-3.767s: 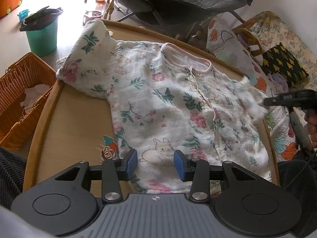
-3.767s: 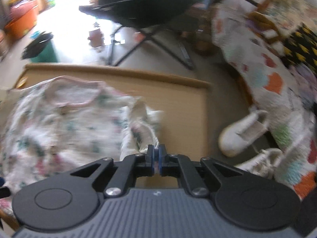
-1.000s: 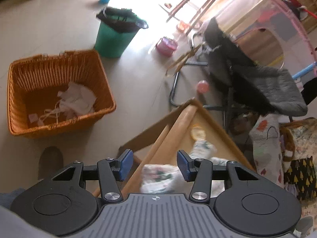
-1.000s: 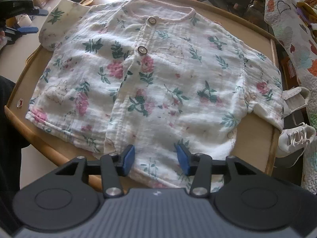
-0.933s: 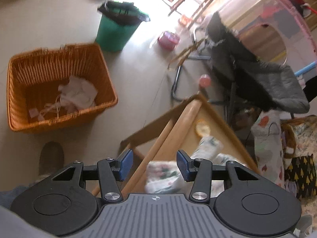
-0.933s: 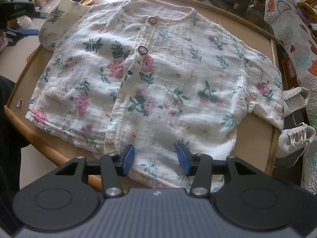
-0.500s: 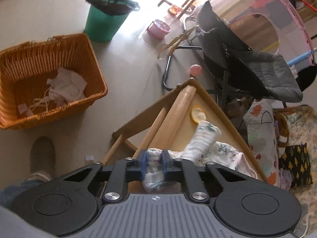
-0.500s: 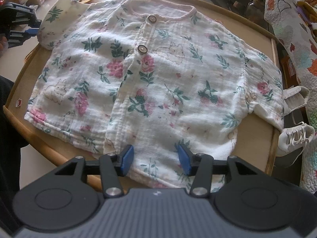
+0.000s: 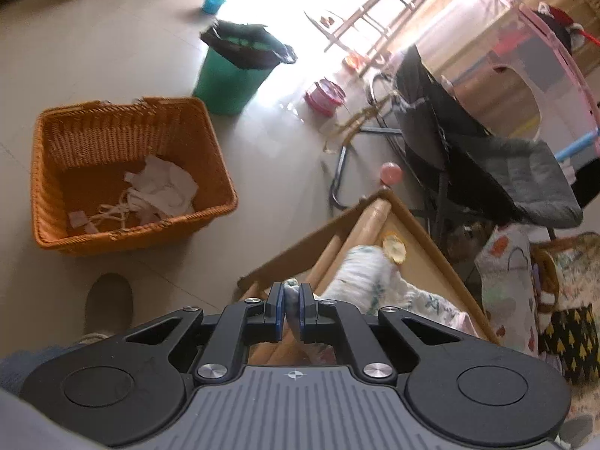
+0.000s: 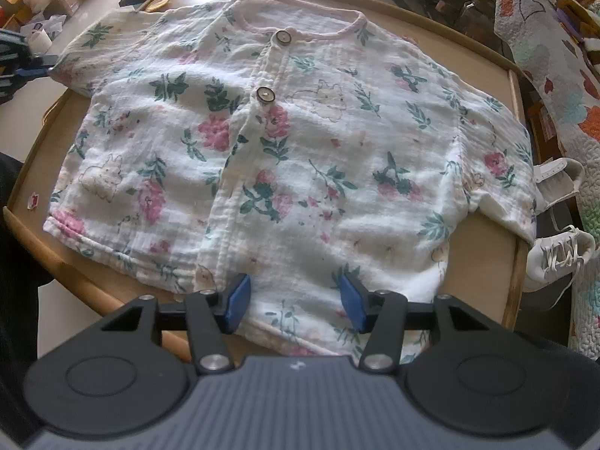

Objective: Fold clothes

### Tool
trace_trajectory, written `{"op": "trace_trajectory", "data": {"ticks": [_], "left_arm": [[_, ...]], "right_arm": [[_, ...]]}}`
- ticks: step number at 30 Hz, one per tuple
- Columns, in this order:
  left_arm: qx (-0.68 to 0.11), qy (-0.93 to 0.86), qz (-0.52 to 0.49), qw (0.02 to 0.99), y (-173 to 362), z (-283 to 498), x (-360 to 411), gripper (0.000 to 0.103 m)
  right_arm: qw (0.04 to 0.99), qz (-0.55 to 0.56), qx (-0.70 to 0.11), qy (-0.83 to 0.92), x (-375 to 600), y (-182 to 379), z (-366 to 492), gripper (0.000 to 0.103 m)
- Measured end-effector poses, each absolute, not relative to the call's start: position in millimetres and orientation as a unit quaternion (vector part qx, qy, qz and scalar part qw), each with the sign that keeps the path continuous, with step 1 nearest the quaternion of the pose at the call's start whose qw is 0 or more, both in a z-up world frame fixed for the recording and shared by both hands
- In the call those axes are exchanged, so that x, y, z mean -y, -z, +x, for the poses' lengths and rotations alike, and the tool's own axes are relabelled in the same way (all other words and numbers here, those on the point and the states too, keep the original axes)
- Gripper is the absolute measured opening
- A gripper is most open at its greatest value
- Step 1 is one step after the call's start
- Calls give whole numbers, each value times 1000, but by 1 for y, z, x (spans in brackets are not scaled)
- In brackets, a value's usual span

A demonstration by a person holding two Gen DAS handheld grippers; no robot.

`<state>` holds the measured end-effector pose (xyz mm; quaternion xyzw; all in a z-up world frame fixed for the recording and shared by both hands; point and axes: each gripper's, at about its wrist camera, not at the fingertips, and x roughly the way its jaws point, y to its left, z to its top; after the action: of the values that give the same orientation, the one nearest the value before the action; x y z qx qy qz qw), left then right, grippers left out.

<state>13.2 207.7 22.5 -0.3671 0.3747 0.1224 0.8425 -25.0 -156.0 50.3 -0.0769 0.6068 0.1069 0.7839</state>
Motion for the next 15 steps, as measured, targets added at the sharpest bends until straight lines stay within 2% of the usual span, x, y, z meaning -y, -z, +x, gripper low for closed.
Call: {"op": "trace_trajectory", "data": {"ticks": [5,11,15], "left_arm": [[-355,-117,-334,866,-40,5,-196,8],[-293,-66,-321,898,-64,0,-187,8],[-279,-27,-272,921,-80,2,-173,8]], "right_arm": [[785,-78,-605,-107,156,-49,-24,55],[787,-77,-603,-107,156,-49,-24,56],[788,-76,-601,-106,155,-49,-25,57]]}}
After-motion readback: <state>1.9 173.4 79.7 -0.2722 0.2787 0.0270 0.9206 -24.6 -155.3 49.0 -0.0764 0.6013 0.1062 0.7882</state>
